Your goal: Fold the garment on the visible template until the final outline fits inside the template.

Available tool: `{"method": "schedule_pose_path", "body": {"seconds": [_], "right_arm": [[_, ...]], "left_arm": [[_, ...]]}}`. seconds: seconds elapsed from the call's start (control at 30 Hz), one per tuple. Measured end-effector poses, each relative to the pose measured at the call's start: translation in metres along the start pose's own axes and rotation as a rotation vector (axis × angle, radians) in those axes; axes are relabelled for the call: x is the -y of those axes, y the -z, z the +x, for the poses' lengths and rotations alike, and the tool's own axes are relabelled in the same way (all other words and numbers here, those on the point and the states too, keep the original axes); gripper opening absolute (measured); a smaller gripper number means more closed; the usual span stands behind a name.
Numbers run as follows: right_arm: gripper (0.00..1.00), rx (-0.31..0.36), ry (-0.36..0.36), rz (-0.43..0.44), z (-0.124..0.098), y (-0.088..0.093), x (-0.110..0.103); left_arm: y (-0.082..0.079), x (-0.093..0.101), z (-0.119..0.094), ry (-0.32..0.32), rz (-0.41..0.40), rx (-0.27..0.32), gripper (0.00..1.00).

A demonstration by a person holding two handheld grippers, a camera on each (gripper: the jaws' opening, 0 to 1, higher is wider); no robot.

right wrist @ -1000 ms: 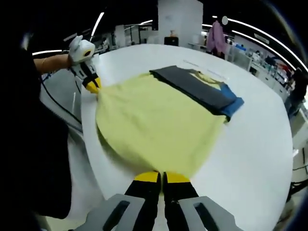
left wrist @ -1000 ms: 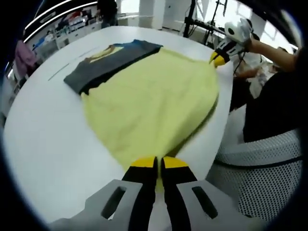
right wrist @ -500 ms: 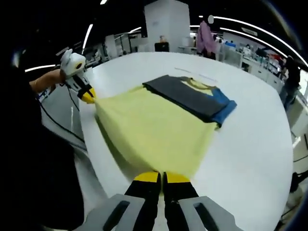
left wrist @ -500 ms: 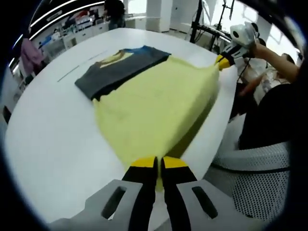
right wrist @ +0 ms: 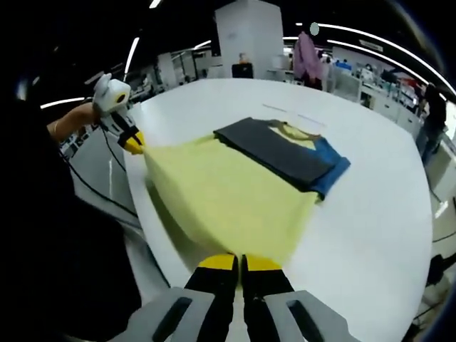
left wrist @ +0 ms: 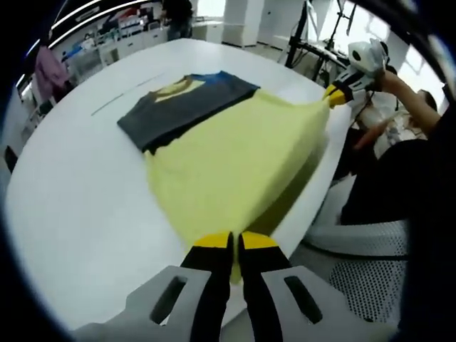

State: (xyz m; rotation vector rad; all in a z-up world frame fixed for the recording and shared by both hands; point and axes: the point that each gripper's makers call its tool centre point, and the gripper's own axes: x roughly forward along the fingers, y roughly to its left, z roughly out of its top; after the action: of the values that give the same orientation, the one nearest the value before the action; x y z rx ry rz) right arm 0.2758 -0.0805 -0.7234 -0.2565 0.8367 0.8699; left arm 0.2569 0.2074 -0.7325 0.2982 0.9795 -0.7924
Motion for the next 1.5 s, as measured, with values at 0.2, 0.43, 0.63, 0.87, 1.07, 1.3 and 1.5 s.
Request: {"method": "schedule_pose_path", "body": {"seconds": [0.2,0.43,0.63,0.87,1.07,1.3,1.5], "right_arm": [[0.00,-0.017,-0.015,0.032,-0.006,-0.002,-0.005],[0.00,-0.012,-0.043,0.010,-0.013,-0.009,-0.013],[0.00,-0.021,-0.049,-0.003,-0.020,-0.013,-0.017],[0.00,-0.038,-0.058,-0.034,-0.028,-0.018,-0.023],[0.00,-0.051,-0.057,-0.047,-0.035,-0.023,-0.024],[0.00,-0.053,-0.050,-0.069,-0.041,-0.031,-0.022],[0.00,-0.059,-0.040,-0.063,-0.036,-0.033,-0.016]], "left_arm": [[0.000,0.003,-0.007,0.013,-0.004,-0.015,0.01],[0.001,0.004,-0.016,0.023,-0.001,-0.036,0.01],[0.000,0.010,-0.024,0.045,0.006,-0.052,0.01],[0.000,0.014,-0.032,0.051,0.012,-0.068,0.01],[-0.005,0.019,-0.042,0.054,0.024,-0.069,0.01],[-0.013,0.019,-0.050,0.045,0.048,-0.063,0.01],[-0.019,0.012,-0.045,0.028,0.054,-0.055,0.01]]}}
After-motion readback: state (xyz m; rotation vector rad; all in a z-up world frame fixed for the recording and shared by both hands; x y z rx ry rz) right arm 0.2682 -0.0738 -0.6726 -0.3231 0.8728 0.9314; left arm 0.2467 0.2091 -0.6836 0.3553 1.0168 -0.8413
